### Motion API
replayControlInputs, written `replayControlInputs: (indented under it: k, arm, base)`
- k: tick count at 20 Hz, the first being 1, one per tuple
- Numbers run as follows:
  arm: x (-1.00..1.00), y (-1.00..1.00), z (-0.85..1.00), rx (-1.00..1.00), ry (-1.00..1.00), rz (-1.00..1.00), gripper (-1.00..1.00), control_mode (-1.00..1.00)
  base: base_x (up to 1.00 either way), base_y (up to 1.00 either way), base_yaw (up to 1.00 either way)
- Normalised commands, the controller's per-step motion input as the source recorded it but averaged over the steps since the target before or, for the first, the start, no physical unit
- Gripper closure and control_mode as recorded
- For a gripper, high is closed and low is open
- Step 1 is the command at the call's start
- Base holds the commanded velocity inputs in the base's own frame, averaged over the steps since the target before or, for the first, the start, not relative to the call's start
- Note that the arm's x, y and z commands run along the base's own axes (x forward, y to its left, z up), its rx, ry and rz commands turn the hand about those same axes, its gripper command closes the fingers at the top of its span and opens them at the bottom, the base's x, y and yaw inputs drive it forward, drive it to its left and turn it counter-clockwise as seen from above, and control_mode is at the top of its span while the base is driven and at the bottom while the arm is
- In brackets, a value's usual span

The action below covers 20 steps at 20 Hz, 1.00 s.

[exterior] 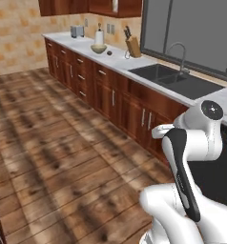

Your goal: Pick the egg and butter from the fridge and place them by the bowl for mixing.

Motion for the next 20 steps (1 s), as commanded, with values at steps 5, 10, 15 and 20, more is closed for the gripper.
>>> replayControlInputs:
  k: [5, 10, 15, 20]
  arm:
    - [0.00, 0.00, 0.00, 0.00, 0.00, 0.00, 1.00, 1.00]
    - [0.00, 0.00, 0.00, 0.00, 0.00, 0.00, 1.00, 1.00]
    - [0.00, 0.00, 0.00, 0.00, 0.00, 0.00, 1.00, 1.00]
    - [0.00, 0.00, 0.00, 0.00, 0.00, 0.00, 1.00, 1.00]
  base:
    - [0.91, 0.00, 0.07]
    - [0.91, 0.00, 0.07]
    - [0.91, 0.00, 0.07]
    - [0.92, 0.01, 0.07]
